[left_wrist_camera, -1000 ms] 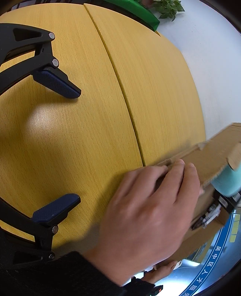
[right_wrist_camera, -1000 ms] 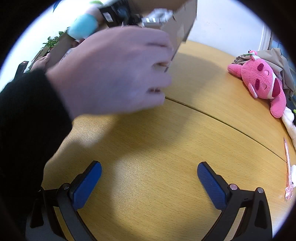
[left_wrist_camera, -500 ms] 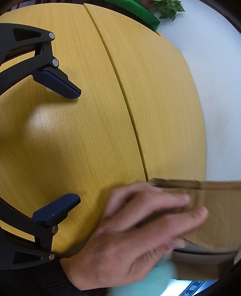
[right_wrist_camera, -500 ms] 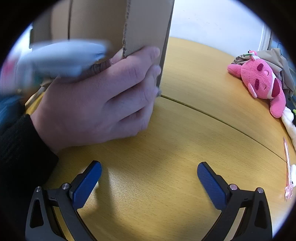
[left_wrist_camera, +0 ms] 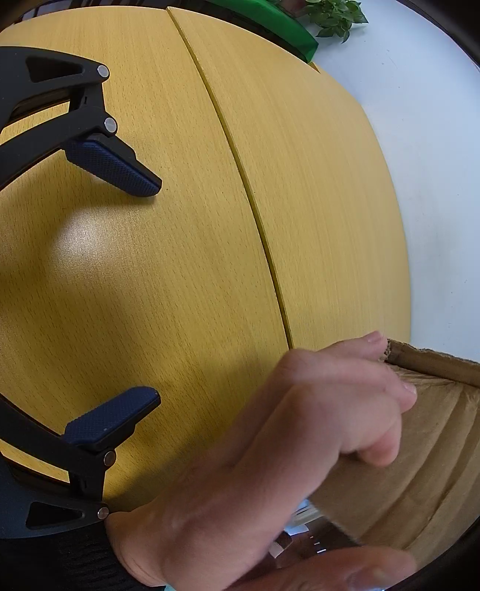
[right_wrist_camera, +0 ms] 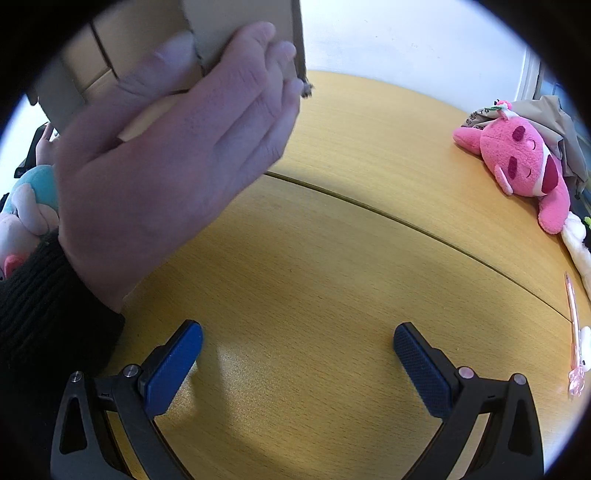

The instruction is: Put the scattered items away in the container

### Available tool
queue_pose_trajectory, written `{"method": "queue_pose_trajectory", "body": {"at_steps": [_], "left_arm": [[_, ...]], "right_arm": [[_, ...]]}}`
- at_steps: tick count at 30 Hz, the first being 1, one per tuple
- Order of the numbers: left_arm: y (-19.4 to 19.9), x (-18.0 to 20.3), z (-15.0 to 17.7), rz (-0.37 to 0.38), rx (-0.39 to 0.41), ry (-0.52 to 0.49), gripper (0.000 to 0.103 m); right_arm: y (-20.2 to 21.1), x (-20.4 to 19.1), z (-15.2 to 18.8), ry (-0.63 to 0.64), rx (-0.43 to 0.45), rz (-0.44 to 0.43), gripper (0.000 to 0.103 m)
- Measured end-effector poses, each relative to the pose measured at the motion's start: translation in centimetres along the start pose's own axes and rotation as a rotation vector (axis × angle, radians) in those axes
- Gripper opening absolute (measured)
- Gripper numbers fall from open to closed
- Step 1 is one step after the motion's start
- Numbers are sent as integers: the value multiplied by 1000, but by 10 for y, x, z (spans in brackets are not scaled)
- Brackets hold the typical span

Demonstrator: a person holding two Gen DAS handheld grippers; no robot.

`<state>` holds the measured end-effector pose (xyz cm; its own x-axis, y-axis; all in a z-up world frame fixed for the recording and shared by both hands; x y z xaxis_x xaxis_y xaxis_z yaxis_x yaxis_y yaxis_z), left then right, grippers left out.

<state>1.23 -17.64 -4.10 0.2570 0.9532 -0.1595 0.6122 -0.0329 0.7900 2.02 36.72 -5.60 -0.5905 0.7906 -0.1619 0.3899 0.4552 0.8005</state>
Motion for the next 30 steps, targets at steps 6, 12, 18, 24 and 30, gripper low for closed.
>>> {"method": "queue_pose_trajectory", "body": {"at_steps": [6,12,18,24,30], "left_arm": [[7,4,-3,0,0,0,103],[5,-2,-1,0,0,1,103],[9,-1,-2,0,0,1,103],[12,-2,-1,0,0,1,103],[14,-3,-2,0,0,2,103]], "right_arm": [[0,0,1,2,2,-1,103],[0,0,1,3,2,-2,103],[-1,0,0,4,2,-4,103],[-1,0,0,6,2,-5,103],[0,0,0,8,2,-6,103]]}}
Point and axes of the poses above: each gripper's, at about its wrist camera, not at the fingertips, and y roughly against the way its jaws point, x to its right, z to its underside, the point moved 2 cm from there along -y, roughly the way its jaws point, and after that the axes turned 12 degrees about -z, right-handed, at the moved point
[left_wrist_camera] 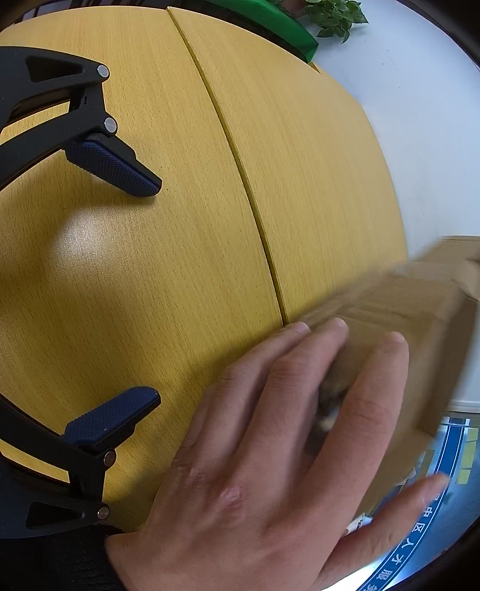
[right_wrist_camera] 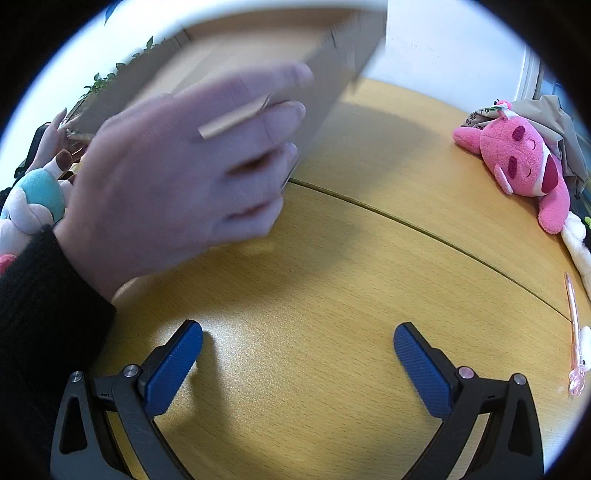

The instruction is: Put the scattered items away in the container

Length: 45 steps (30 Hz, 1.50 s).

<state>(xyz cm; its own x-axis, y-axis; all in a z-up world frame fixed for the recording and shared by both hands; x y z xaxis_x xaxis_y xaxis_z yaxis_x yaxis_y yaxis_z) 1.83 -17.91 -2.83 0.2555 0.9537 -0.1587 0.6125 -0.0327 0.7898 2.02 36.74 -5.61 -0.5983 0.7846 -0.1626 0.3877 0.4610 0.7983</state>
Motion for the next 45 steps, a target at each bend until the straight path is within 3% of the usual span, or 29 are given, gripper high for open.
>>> {"method": "queue_pose_trajectory", "body": {"at_steps": [45], "left_arm": [[8,-8,-3,-1,0,2,103]], "right_arm": [[1,1,0,6,2,-7,103]]}}
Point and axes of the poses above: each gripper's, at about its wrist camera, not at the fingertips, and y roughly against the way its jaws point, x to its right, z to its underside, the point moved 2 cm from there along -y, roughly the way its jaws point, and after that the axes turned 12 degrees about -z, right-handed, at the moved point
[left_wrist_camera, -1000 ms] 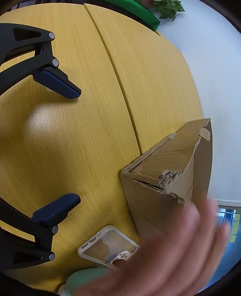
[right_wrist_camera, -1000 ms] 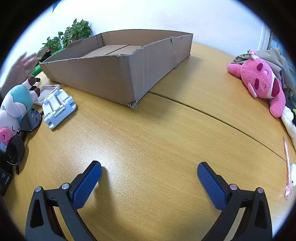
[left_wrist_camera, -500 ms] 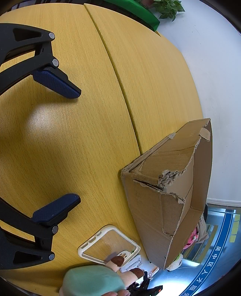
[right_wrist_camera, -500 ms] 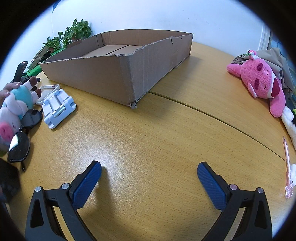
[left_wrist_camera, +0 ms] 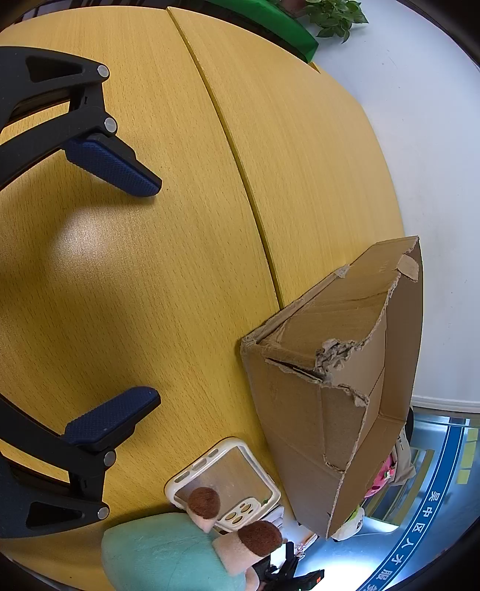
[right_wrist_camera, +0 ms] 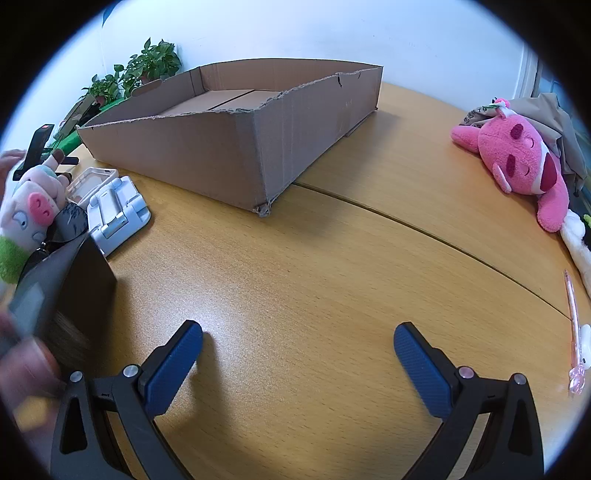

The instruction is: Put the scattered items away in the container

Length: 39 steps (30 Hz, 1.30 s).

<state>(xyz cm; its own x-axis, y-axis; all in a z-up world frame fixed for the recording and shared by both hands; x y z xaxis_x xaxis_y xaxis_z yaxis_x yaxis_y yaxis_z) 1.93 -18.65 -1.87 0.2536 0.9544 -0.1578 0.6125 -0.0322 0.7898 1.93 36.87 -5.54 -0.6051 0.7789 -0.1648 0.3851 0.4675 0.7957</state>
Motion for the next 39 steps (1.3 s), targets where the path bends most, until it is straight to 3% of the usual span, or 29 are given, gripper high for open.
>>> {"method": "queue_pose_trajectory", "body": {"at_steps": [17,21,27,32,37,39], "left_arm": [[3,-2,1,-2,0,3,103],[1,-3,9,-32,-3,28,103],[12,37,56,-40,-4,47,103],[20,65,61,-50,-7,61,103],[30,67,61,-116,-27,198,103],[52,69,59,-109,23,246,103]], "right_arm": [[0,1,-1,3,0,-2,103],[-7,-1,-5,-64,14,53,103],[-2,-26,10,-47,11,37,103],[1,-28,14,-116,27,86,103],[16,-30,11,-187,91,179,102],[38,-41,3,-225,148,211,102]]}}
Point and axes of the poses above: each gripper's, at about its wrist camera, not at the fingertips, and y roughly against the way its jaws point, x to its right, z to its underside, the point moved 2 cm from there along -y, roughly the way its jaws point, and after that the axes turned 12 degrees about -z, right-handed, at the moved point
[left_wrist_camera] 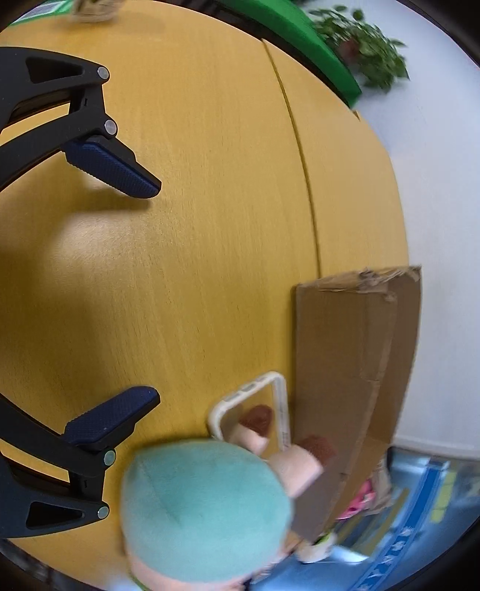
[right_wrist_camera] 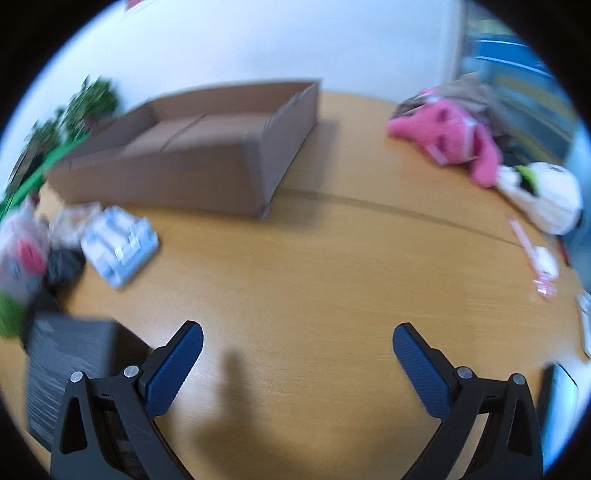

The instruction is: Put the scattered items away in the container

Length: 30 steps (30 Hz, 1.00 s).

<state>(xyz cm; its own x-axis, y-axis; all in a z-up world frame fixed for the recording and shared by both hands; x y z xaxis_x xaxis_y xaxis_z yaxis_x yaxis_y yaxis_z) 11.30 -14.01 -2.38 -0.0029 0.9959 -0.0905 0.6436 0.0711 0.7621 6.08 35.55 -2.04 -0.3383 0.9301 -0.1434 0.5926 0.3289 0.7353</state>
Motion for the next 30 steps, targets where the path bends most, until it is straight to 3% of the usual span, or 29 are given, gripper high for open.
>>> {"method": "queue_pose_trajectory", "body": {"at_steps": [4,6,9,11,16,20,25,30], "left_arm": [[64,19,-21,56,153,31,103],[89,35,-30,126,193,35,103],[110,63,-41,211,218,44,103],[117,82,-47,218,218,63,103],[118,108,-40,225,185,60,103],[109,116,-35,165,167,47,103],[96,107,-30,186,106,107,103],[85,101,-25,171,70,129,103]], "right_arm": [[53,-61,-24,75,148,-78,102],[69,-102,-32,137,212,-118,102],[74,-150,-37,121,264,-187,102],[65,-177,-37,103,242,-259,102],[42,-210,-29,76,137,-343,102],[31,-218,-24,80,64,-356,102],[23,-227,-18,138,49,-262,102],[17,-228,-11,140,15,-290,102]]}}
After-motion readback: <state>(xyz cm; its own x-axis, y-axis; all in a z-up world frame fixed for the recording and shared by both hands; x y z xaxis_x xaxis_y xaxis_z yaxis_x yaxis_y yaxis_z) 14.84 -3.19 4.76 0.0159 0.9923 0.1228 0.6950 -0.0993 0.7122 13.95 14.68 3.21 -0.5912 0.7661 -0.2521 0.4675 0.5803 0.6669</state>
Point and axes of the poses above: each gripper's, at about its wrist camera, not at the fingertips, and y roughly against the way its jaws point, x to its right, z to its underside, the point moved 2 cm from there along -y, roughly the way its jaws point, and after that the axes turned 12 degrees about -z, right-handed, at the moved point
